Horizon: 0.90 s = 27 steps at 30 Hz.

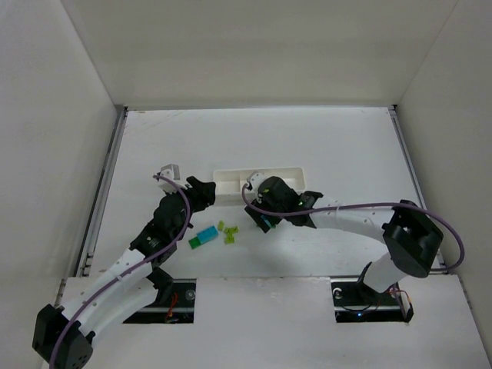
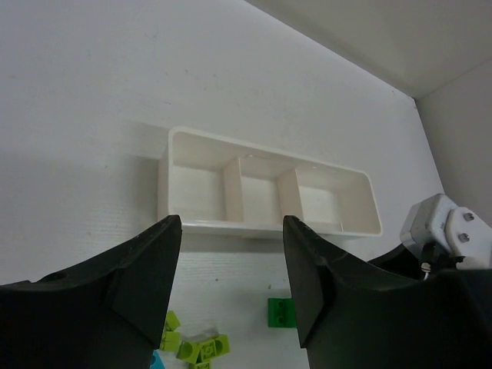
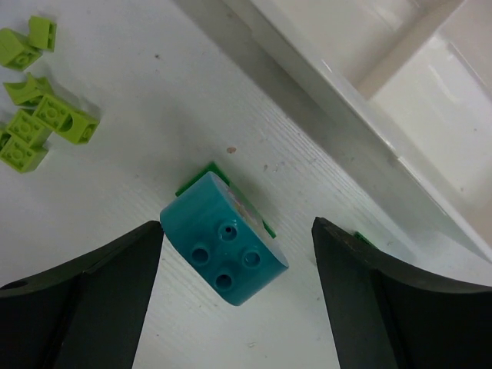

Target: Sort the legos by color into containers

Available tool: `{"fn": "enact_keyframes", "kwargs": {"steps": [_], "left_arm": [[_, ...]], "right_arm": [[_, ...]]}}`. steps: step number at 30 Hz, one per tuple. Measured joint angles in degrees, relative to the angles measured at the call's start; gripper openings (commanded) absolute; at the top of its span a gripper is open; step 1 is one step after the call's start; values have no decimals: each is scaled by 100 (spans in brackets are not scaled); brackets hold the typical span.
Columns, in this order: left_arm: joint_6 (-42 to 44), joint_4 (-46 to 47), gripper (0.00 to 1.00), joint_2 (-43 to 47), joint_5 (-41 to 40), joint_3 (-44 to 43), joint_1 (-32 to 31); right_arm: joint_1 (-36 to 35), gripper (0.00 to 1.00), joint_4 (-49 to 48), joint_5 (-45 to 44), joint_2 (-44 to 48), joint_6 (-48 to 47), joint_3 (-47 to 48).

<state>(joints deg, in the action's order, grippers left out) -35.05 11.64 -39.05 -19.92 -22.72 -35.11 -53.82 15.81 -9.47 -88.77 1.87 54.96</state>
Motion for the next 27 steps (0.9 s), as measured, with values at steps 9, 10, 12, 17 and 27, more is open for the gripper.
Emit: {"fn": "enact_keyframes", "kwargs": {"steps": [9, 10, 12, 17, 27], "left_arm": [[50, 63, 53, 11, 264, 0, 284], [48, 63, 53, 9, 302, 0, 326], [28, 70, 53, -31, 380, -4, 422], [-17, 92, 53, -280, 616, -15, 612], [-105, 98, 54, -352, 876, -66, 675]], "right_arm": [[42, 47, -24, 348, -59, -103, -7], [44, 51, -42, 354, -59, -101, -7], [50, 62, -81, 382, -57, -90, -31], [50, 54, -105, 420, -57, -52, -120], [175, 29, -326, 507, 227, 258, -391]]}}
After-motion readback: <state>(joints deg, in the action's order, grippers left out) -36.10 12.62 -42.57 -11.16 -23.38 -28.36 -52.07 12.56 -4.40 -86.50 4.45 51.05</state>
